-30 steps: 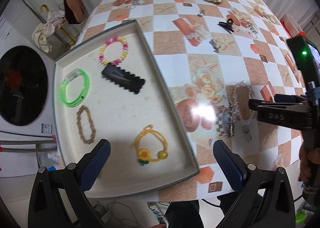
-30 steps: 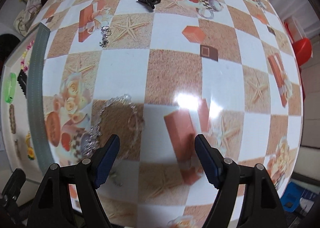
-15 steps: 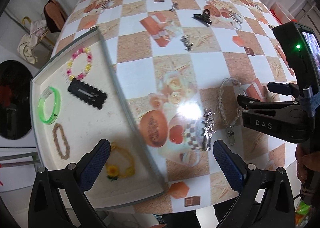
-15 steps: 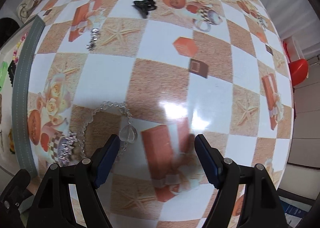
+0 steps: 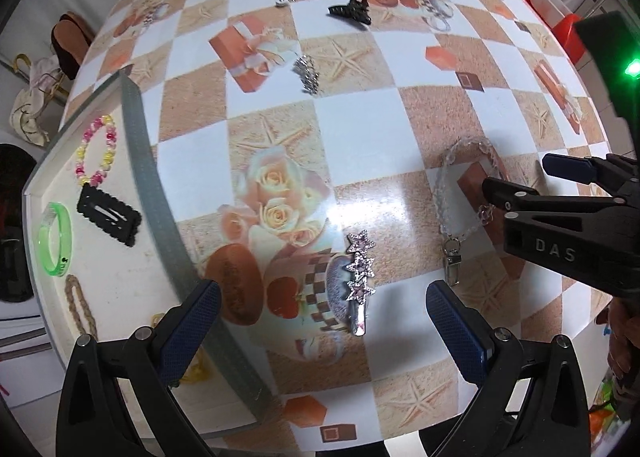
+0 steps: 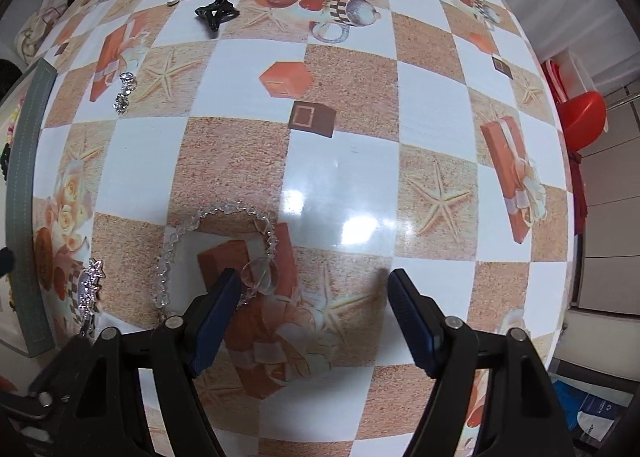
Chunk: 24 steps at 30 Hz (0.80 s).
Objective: Organize jewelry
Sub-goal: 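Grasp the silver star hair pin with the left tool while the right tool grasps the clear beaded bracelet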
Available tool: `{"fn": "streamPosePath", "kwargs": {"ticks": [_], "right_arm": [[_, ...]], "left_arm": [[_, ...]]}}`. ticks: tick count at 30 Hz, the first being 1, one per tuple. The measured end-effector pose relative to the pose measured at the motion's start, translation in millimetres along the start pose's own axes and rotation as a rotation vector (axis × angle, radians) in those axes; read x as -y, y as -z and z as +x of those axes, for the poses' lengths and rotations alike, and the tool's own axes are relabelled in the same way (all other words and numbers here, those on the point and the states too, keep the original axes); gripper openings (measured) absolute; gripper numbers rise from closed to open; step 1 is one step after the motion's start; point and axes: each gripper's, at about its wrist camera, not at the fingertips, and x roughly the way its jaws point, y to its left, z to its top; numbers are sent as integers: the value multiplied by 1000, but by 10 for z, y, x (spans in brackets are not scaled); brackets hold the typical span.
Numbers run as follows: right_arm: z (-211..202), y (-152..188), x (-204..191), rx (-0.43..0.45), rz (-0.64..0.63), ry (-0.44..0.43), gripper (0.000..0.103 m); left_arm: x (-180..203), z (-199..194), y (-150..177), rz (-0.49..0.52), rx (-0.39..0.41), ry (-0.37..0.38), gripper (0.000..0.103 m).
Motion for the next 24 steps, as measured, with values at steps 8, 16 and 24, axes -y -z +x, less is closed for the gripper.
{"fn": "streamPosePath", "kwargs": {"ticks": [8,16,24], "right_arm": [[-49,39,-49,-3,1,-42,55],[-66,18,-91,-12,-11,-80,31],[-155,-23,-94,-11,57,-124,19]], "left_arm": [[3,271,23,-10,-88,33,87],[108,184,70,30,-52,37,58],[109,23,36,-8,-38,133,22]]}}
